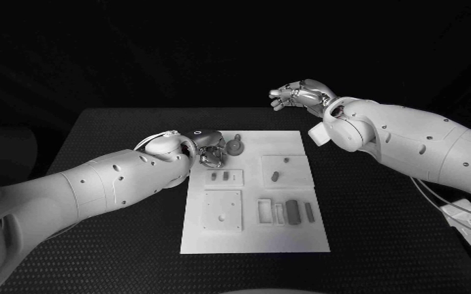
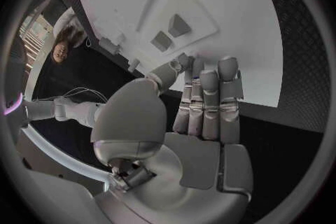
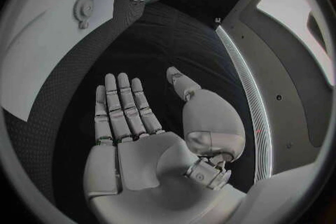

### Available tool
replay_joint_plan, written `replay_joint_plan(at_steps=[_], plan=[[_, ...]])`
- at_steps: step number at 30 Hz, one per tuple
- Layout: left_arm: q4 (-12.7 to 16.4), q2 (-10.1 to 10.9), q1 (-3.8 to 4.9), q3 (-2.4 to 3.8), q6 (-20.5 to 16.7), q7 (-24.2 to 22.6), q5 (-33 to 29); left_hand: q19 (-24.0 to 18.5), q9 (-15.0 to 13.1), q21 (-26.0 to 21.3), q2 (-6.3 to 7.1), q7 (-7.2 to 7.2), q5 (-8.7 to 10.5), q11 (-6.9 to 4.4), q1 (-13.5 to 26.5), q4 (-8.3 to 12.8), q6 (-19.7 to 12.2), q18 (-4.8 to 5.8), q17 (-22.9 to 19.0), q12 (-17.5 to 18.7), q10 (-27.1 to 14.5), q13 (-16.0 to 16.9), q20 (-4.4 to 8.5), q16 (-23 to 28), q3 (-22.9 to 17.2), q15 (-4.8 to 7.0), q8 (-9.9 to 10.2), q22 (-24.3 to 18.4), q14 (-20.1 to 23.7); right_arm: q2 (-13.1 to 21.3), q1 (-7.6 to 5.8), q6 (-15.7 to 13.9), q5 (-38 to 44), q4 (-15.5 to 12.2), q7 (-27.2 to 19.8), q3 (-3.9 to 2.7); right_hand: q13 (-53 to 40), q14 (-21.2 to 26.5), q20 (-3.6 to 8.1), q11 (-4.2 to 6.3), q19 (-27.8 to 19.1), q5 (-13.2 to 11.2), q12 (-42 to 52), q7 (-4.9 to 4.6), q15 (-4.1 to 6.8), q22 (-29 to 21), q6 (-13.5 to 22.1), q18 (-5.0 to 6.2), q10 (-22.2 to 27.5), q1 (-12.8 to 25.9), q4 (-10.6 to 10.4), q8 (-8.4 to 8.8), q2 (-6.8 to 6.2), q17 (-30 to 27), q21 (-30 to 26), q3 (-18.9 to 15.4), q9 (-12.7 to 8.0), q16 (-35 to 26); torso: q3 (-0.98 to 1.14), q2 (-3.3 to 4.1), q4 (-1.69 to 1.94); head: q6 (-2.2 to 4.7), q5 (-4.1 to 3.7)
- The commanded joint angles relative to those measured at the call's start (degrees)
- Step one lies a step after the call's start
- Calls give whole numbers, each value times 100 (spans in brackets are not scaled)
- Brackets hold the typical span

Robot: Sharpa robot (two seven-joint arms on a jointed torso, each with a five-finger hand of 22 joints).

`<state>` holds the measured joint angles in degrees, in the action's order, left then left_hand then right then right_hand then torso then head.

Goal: Assemble the parts on the task board

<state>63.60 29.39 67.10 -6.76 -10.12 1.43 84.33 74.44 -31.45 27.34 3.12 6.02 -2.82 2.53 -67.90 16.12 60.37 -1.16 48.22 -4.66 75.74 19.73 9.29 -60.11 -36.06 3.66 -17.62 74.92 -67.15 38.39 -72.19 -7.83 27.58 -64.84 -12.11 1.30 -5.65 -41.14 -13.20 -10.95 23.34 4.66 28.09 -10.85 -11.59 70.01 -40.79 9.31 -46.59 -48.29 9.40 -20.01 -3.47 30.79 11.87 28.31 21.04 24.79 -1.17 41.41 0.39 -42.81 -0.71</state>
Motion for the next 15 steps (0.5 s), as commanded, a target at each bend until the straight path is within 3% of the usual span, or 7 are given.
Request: replay_joint_plan(at_steps=[1,5,9,15], plan=[[-38,-12,-42,-33,284,109,16,-7,6,33,-56,33,-27,7,54,-18,-31,-476,18,59,-10,-3,16,-32,-7,9,-11,146,33,1,3,66,29,-7,-71,-2,5,27,4,-10,42,-10,-9,-219,-13,7,50,-88,15,-49,-8,-39,0,7,-19,-29,-9,-32,2,-2,4,-4,-3],[-39,-10,-41,-34,294,102,-11,-83,32,43,22,92,-23,63,84,-32,-178,-487,32,105,-172,-24,-23,-7,6,-45,67,143,116,1,3,66,29,-7,-69,-2,6,27,3,-10,42,-10,-9,-219,-13,8,51,-88,15,-49,-8,-40,0,8,-21,-30,-10,-32,1,-3,5,-4,-3],[-40,-4,-41,-35,206,78,-115,-137,115,56,159,210,-20,116,124,-60,-527,-517,38,102,-320,-33,-74,14,37,-96,256,138,172,0,3,66,29,-6,-68,-2,7,27,3,-10,43,-10,-8,-219,-13,9,51,-88,15,-49,-8,-40,-1,9,-22,-31,-11,-33,-2,-2,7,-4,-3],[-40,19,-40,-35,54,59,-237,-134,218,104,286,223,-20,163,267,-163,-966,-578,60,81,-479,-25,-125,-9,147,-141,458,140,167,4,3,66,29,-5,-63,-2,8,28,3,-10,43,-10,-8,-219,-13,11,51,-87,15,-49,-8,-41,-2,10,-25,-31,-12,-35,-1,-2,3,-2,-1]])
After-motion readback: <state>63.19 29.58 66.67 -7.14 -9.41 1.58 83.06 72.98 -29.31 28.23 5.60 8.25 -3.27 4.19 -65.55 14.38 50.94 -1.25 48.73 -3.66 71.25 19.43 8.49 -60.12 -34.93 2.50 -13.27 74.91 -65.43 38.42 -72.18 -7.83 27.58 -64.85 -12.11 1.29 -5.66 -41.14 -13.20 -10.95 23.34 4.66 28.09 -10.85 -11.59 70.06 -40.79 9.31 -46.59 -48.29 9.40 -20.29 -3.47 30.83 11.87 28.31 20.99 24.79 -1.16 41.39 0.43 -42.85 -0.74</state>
